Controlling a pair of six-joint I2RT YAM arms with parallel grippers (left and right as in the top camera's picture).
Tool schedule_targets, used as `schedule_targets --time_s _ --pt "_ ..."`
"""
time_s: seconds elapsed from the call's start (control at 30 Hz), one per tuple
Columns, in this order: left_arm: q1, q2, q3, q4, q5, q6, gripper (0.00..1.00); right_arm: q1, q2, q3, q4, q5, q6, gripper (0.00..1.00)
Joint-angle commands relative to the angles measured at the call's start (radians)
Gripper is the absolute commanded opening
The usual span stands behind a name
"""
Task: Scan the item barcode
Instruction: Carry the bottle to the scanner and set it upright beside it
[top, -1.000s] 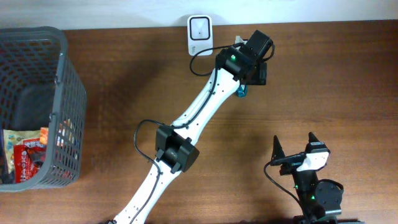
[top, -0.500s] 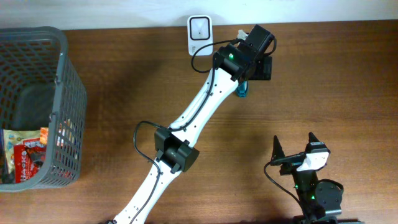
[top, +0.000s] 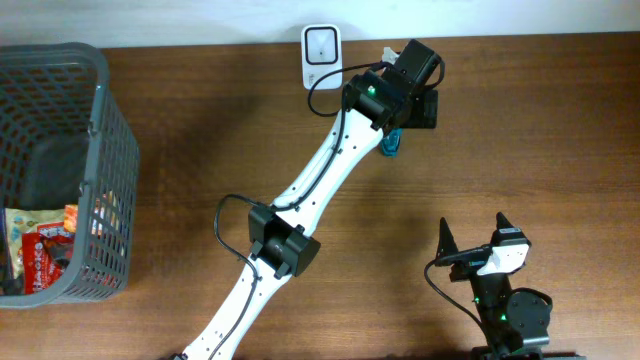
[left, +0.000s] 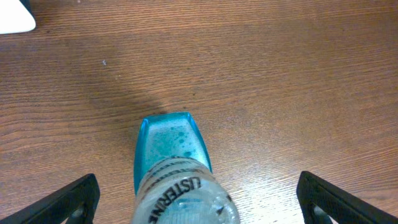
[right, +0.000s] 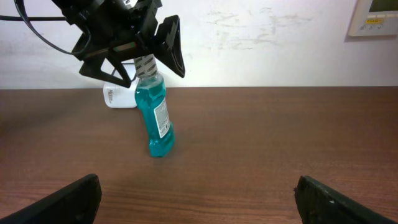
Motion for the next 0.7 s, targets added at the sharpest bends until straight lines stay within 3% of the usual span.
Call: schedule_targets --time_s 0.0,0.47,0.67 --pt "0.002 -0.033 0.019 0.008 0.006 0.020 0.99 0.007 -0.005 -0.008 -0.002 0.009 0.003 0.98" --pt "0.037 -0.154 0.019 -0.011 0.007 0.020 0.99 0.007 -0.005 -0.008 -0.002 0.009 0.003 0.98" --pt "0.037 -0.320 0.019 -0.037 0.006 0.020 0.99 0.007 -0.005 -0.008 -0.002 0.009 0.003 0.98"
